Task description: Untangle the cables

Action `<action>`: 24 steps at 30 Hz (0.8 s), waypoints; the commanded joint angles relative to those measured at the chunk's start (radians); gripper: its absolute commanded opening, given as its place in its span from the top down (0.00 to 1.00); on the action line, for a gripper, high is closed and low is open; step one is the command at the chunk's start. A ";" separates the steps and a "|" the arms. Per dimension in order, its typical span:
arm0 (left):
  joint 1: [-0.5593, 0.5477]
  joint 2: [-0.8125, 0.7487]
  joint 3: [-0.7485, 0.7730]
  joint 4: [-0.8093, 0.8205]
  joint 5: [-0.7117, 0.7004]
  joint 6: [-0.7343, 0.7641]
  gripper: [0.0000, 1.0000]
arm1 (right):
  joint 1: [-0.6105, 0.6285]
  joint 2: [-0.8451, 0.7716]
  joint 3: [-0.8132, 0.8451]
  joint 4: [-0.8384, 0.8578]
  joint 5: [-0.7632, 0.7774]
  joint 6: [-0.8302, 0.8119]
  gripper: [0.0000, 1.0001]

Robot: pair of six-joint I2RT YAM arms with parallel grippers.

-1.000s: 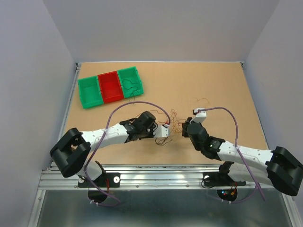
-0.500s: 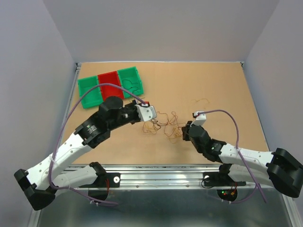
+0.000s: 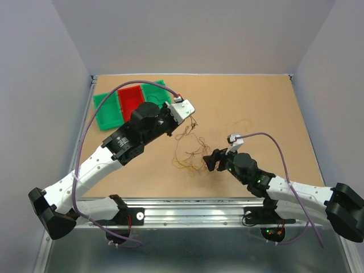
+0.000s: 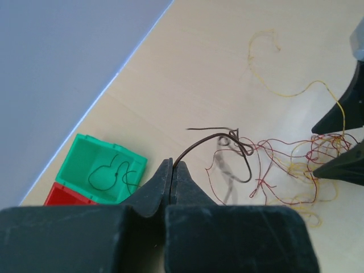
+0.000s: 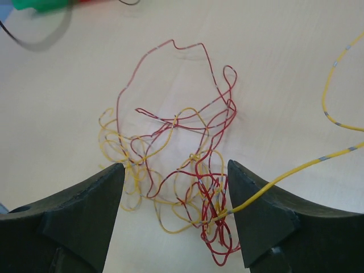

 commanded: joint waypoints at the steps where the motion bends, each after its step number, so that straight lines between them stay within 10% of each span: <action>1: 0.013 -0.053 0.003 0.114 -0.145 -0.079 1.00 | -0.003 -0.052 -0.034 0.106 -0.057 -0.044 0.21; 24: 0.413 0.367 0.274 0.115 -0.237 -0.069 1.00 | -0.003 -0.164 -0.086 0.086 -0.030 -0.022 0.20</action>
